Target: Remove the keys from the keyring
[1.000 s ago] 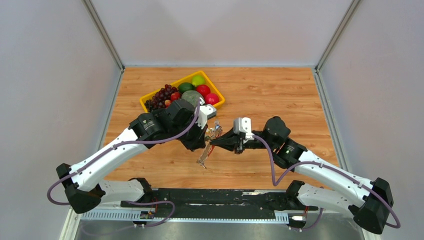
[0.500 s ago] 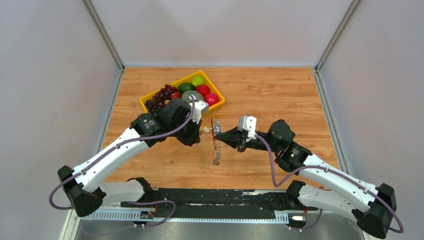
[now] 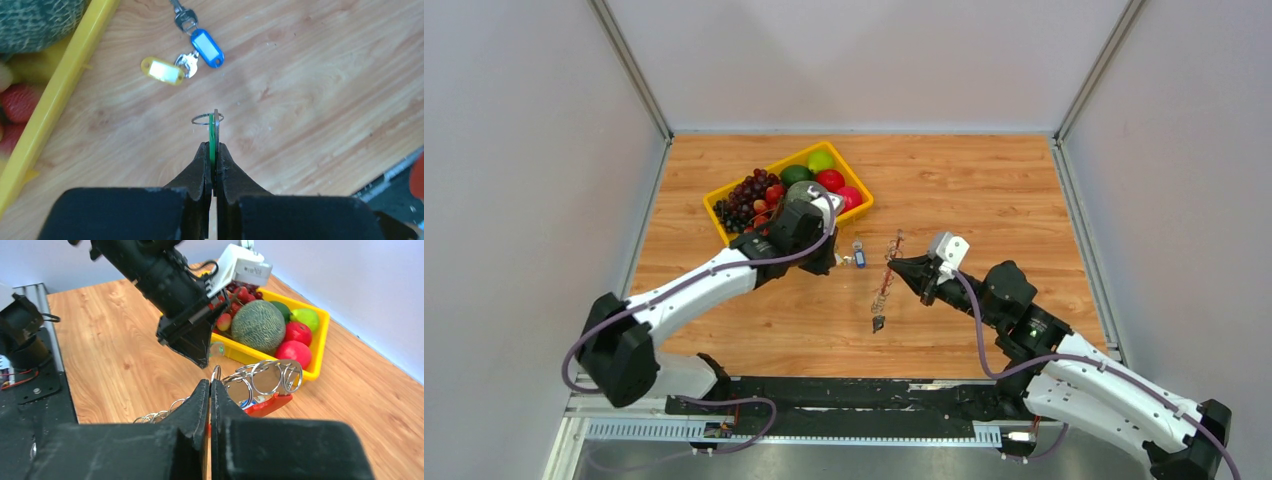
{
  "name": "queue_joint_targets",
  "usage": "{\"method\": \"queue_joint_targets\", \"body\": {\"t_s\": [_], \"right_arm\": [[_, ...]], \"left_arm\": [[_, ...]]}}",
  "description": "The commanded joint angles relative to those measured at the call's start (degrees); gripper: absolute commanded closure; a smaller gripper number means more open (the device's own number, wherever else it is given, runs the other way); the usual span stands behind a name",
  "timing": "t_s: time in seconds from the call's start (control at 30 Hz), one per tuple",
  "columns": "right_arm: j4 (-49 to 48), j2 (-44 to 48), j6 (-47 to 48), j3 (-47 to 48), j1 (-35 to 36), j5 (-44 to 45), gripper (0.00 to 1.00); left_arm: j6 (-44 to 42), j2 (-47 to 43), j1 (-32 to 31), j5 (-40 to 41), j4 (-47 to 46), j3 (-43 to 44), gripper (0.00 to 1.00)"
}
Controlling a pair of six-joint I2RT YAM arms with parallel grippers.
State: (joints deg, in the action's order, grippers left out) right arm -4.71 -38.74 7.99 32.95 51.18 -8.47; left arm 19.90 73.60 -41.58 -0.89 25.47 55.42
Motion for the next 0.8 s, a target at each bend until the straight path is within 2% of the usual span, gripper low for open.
{"method": "queue_joint_targets", "body": {"t_s": [0.0,0.13,0.2,0.27,0.3,0.33,0.37,0.47,0.6,0.77], "right_arm": [[0.4,2.5,-2.2,-0.9,-0.3,7.3,1.00],[1.4,2.7,-2.8,-0.8,-0.5,8.1,1.00],[1.5,2.7,-3.0,-0.8,-0.5,8.1,1.00],[1.5,2.6,-3.3,-0.7,-0.6,8.3,1.00],[1.6,2.4,-3.4,-0.6,-0.6,8.4,1.00],[1.7,2.3,-3.6,-0.5,-0.6,8.5,1.00],[1.8,2.2,-3.8,-0.4,-0.7,8.4,1.00],[1.8,1.8,-4.3,-0.3,-0.8,8.4,1.00],[1.8,0.7,-4.9,0.0,-1.0,8.5,1.00],[1.8,-2.4,-6.9,0.7,-2.1,8.3,1.00]], "left_arm": [[1.4,8.1,0.5,0.7,-13.6,0.5,1.00],[1.1,15.8,1.5,0.7,-16.8,2.4,0.98],[0.7,19.8,2.0,2.9,-17.7,3.9,0.93],[0.4,21.6,2.4,4.0,-18.6,4.5,0.78],[0.3,21.8,2.6,4.1,-18.9,4.6,0.66],[0.5,21.8,2.6,4.4,-19.0,4.5,0.58],[0.6,21.4,2.6,4.3,-19.2,4.3,0.44],[0.2,17.3,2.6,3.8,-20.3,2.0,0.20],[-0.9,8.8,2.6,3.5,-21.0,-1.8,0.15],[-3.1,-1.8,2.6,-1.0,-22.0,-7.1,0.14]]}}
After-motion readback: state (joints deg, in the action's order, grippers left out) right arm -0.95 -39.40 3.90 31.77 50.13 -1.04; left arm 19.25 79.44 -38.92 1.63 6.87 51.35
